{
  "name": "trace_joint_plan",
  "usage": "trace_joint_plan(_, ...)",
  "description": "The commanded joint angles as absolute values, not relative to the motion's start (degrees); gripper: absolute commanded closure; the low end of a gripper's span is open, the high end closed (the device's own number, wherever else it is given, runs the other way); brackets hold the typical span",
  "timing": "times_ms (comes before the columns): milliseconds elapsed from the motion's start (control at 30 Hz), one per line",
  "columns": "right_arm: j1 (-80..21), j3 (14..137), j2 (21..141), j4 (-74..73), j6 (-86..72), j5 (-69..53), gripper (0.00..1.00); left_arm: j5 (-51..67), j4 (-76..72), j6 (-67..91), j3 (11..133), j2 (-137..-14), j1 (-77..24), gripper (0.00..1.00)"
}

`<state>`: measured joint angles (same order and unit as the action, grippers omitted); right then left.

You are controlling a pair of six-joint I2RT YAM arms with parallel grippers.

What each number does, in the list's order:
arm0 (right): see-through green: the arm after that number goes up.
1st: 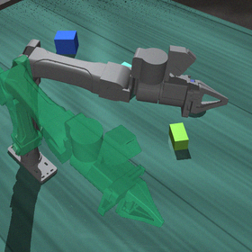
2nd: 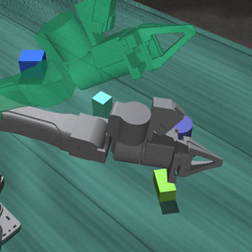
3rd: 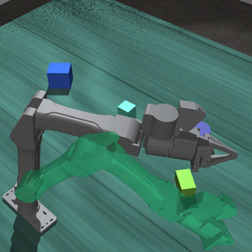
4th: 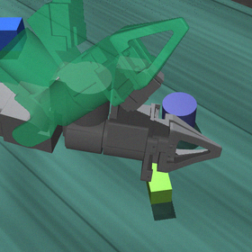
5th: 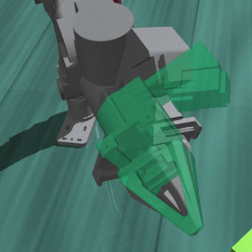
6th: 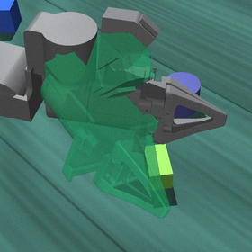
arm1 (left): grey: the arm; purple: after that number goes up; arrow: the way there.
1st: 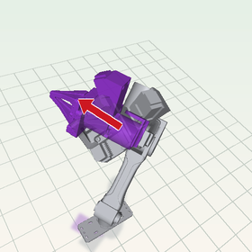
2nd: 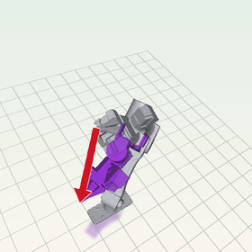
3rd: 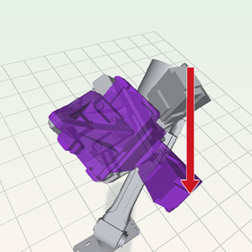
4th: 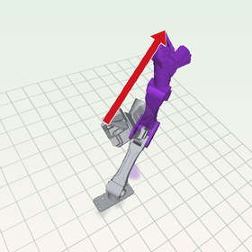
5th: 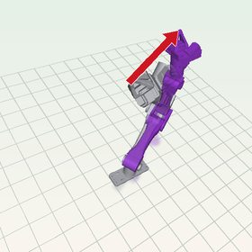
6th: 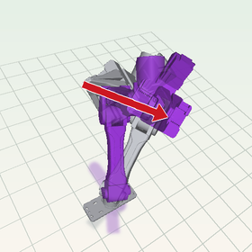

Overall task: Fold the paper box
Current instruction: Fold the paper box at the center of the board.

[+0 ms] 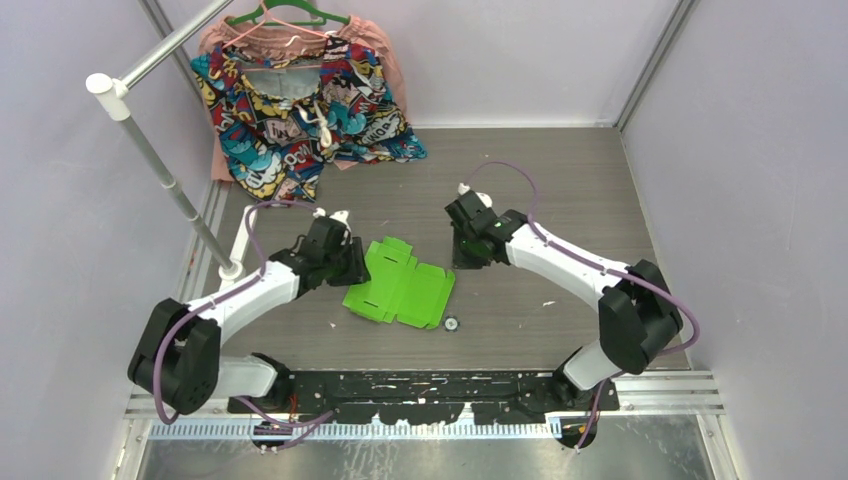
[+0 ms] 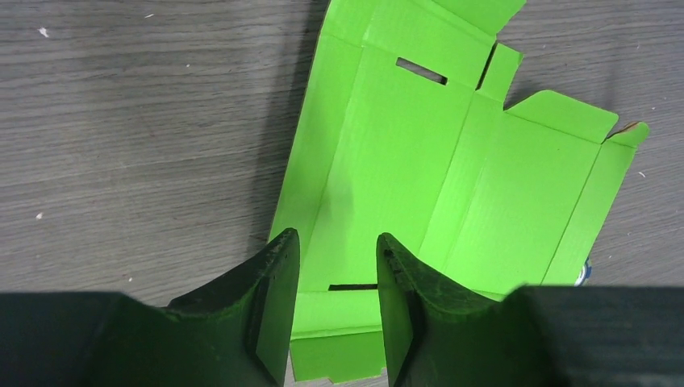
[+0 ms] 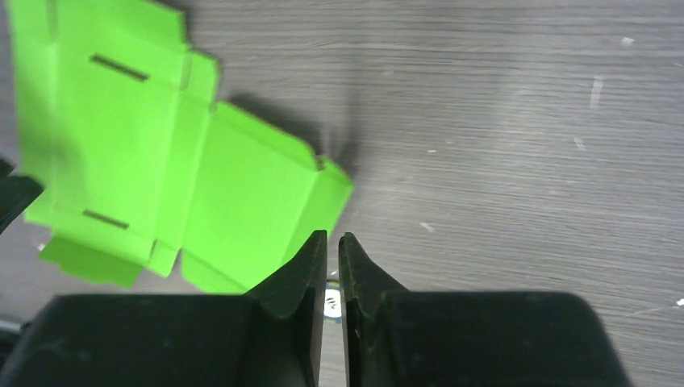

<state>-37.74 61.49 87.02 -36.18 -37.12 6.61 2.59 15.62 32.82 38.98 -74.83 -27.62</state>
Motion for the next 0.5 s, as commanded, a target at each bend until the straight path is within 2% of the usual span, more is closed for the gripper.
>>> trace_joint_plan(0,-43.21,65.90,85.73,-38.62,-34.34,7.86,0.85,0.66,17.09,32.25,41.20,-71.83,-27.24,0.58)
trace_joint_plan(133,-46.95,65.83,88.29,-36.79,-35.96,5.59,0.93,-1.71,19.43,30.86,43.04,-71.74,-27.20,0.57)
trace_joint_plan(233,-48.90,65.27,90.23,-34.27,-36.92,4.04,0.95,-1.45,19.81,30.10,43.56,-72.28,-25.82,0.77)
trace_joint_plan(267,-49.33,65.16,90.86,-33.63,-37.18,3.68,0.96,-0.85,19.57,29.87,43.59,-72.55,-25.23,0.79)
trace_joint_plan(367,-49.90,65.11,92.92,-31.92,-37.27,2.44,0.99,2.44,17.61,28.80,43.48,-72.88,-24.13,0.75)
trace_joint_plan(467,-49.98,65.48,94.91,-31.03,-36.85,1.96,0.99,3.44,16.12,27.42,43.57,-73.56,-23.81,0.59)
